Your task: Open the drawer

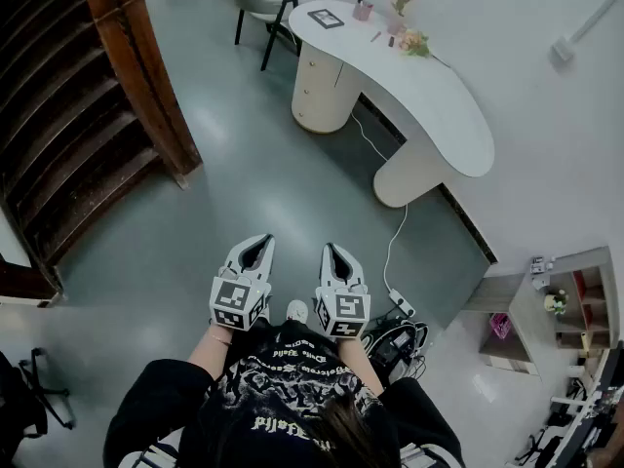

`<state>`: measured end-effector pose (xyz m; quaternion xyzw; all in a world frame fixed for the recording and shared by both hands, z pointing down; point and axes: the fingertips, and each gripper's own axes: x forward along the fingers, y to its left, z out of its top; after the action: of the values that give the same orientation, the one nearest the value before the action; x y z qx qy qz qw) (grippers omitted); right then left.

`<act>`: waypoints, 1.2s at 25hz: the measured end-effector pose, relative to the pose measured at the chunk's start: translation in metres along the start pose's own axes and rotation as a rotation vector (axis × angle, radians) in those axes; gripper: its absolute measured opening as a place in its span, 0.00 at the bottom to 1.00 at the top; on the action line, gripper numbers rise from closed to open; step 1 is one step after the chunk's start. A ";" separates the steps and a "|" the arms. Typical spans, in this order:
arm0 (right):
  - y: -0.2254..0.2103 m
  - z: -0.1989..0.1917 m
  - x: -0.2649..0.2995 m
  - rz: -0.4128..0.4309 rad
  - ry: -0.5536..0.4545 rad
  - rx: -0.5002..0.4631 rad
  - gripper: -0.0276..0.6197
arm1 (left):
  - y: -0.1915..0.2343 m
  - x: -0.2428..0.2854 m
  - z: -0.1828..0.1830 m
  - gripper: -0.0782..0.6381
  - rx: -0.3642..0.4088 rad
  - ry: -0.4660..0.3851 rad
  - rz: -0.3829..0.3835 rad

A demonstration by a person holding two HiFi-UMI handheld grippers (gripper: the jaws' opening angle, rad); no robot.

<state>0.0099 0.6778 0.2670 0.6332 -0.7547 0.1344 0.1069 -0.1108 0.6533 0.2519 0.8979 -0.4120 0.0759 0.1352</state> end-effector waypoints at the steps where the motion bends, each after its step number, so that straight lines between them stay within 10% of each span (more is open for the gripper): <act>1: -0.006 0.001 0.000 -0.004 -0.001 -0.001 0.08 | -0.005 0.005 0.001 0.14 0.003 -0.001 -0.002; 19: -0.115 0.017 0.029 0.080 -0.022 0.023 0.08 | -0.063 0.092 -0.007 0.14 -0.043 0.026 0.056; 30: -0.140 0.012 0.074 0.028 -0.010 0.067 0.08 | -0.023 0.147 0.005 0.14 -0.011 0.014 0.021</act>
<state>0.1345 0.5828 0.2899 0.6265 -0.7590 0.1582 0.0800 0.0027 0.5603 0.2795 0.8923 -0.4206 0.0815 0.1421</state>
